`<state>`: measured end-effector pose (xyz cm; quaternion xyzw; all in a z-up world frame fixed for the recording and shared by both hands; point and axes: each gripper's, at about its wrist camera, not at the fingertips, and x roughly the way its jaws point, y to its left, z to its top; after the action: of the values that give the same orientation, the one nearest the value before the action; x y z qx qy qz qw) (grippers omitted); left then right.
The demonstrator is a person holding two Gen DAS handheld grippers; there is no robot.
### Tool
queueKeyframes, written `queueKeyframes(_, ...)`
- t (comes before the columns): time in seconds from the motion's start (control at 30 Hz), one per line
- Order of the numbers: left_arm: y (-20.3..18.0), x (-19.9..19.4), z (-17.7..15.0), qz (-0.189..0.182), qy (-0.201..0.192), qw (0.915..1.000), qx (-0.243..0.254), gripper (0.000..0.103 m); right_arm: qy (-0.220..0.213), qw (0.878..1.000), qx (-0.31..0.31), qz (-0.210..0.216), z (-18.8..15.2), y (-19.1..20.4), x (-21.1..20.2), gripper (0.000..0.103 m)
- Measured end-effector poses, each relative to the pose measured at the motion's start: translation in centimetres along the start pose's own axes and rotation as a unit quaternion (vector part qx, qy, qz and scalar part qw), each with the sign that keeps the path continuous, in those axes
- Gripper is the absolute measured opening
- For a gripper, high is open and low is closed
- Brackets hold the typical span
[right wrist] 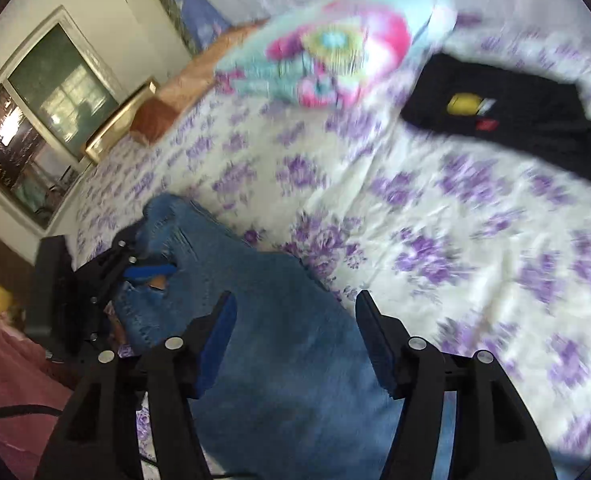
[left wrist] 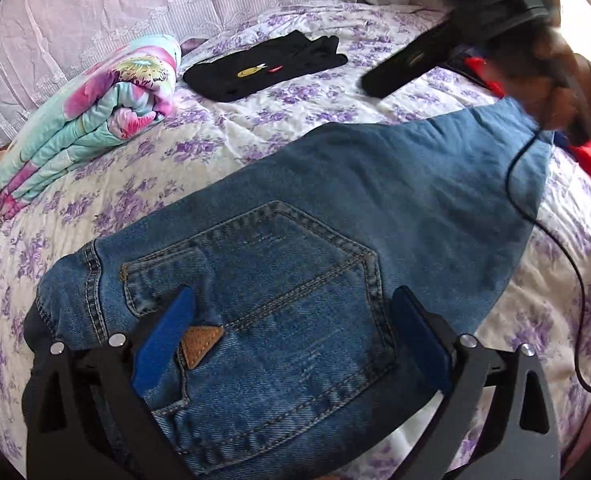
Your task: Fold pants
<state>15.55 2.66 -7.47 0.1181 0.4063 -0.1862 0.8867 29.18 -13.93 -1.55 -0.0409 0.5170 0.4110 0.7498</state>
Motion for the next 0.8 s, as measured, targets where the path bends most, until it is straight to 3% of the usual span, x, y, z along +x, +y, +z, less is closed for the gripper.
queueKeyframes(0.07, 1.0, -0.4, -0.1, -0.027, -0.005, 0.9995, -0.015, 0.098, 0.040, 0.999, -0.001, 0.019, 0.7, -1.1, 2.3, 0.062)
queueKeyframes(0.17, 1.2, -0.4, -0.1, -0.034, -0.009, 0.9993, -0.013, 0.099, 0.085, 0.994, -0.015, 0.060, 0.8, -1.1, 3.5, 0.062)
queueKeyframes(0.3, 1.0, -0.2, 0.1, -0.033, -0.009, 0.9994, -0.009, 0.099, 0.118, 0.981, -0.056, 0.141, 0.3, 0.1, 2.7, 0.062)
queueKeyframes(0.47, 1.1, -0.1, 0.2, -0.036, -0.009, 0.9993, -0.011, 0.099, 0.126, 0.966, -0.083, 0.209, -0.1, 1.2, 1.4, 0.066)
queueKeyframes(0.63, 1.1, -0.1, 0.2, -0.034, -0.009, 0.9993, -0.009, 0.099, 0.162, 0.972, -0.063, 0.158, -0.3, 0.5, 4.8, 0.069)
queueKeyframes(0.8, 1.1, -0.1, 0.2, -0.032, -0.010, 0.9994, -0.008, 0.099, 0.164, 0.957, -0.059, 0.233, 0.5, 1.9, 6.6, 0.078)
